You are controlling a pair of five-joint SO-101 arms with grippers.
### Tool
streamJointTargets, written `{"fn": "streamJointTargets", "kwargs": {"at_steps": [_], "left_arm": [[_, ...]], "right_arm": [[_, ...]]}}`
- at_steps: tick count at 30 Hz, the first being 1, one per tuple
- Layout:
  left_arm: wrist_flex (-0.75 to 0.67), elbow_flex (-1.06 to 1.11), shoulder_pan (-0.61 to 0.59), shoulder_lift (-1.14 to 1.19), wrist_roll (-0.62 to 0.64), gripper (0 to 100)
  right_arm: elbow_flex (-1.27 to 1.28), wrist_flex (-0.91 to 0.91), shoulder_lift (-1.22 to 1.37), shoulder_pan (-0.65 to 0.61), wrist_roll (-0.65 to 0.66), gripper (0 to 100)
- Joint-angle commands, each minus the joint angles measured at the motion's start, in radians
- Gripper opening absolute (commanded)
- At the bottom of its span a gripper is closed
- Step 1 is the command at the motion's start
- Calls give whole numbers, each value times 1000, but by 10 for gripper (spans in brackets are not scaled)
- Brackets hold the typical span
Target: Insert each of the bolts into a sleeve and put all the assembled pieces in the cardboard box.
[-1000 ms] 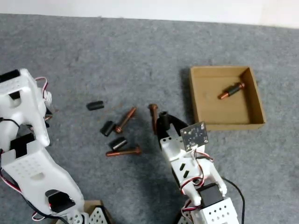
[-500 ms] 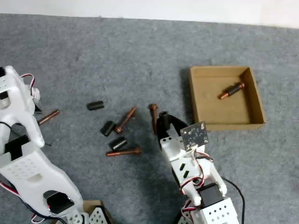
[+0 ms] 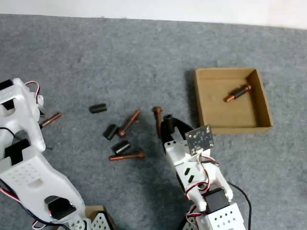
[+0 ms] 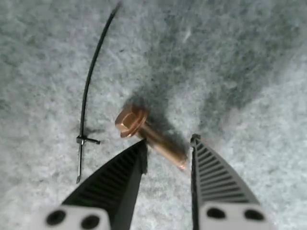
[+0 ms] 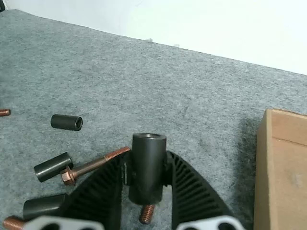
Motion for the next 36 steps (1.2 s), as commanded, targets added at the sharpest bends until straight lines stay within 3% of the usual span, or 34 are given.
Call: {"fn": "streamJointTargets", "kwargs": {"at_steps": [1,7,15,28,36], "left_arm": [[-68,24,-12,-15,9,147],[-144,104,-7,-15,9,147],[-137,124,-5,-15,6,147],[6,116,-5,-22,6,147],[-28,120,-7,-15,9,147]], "right_arm": [[79,2,-28,8,8,6],[79,2,-28,8,8,6],[79,2,-28,8,8,6],[79,2,-28,7,8,6],[79,2,-28,7,8,6]]}}
